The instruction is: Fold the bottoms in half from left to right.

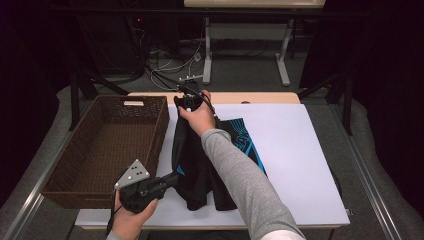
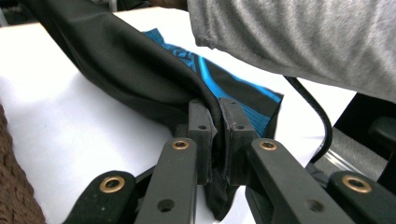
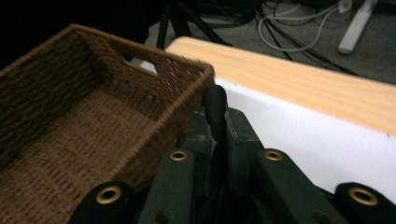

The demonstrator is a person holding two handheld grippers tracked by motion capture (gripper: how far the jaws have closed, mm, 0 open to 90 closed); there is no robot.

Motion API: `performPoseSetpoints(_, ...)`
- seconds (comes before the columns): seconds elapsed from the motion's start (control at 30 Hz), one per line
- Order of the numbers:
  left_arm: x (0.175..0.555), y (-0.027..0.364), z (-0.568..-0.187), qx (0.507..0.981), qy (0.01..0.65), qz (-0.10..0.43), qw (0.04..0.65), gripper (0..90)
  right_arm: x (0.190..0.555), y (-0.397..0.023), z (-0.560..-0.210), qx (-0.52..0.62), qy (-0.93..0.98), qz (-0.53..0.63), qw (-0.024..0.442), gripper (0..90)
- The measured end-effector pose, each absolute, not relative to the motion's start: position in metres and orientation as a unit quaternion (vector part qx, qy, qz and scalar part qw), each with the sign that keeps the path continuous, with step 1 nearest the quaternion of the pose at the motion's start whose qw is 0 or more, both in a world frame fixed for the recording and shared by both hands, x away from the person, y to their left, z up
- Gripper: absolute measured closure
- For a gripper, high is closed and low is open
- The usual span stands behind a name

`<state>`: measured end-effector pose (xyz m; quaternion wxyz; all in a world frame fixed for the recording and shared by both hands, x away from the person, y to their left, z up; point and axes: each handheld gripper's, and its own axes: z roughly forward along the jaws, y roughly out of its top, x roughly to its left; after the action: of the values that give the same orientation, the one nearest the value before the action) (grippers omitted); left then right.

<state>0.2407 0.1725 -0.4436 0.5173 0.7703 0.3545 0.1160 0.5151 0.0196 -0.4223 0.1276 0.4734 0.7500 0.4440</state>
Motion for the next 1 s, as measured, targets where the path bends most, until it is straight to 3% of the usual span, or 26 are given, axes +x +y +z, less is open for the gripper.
performPoseSetpoints(0.2,0.239,0.163,-0.434,0.770,0.340,0.124,0.525,84.5,0.514,0.017,-0.405,0.457,0.751,0.459,0.128,82.0)
performPoseSetpoints(1.0,0.256,0.104,-0.440,0.787,0.301,0.091,0.531,84.5,0.525,-0.065,-0.414,0.496,0.732,0.448,0.132,82.0)
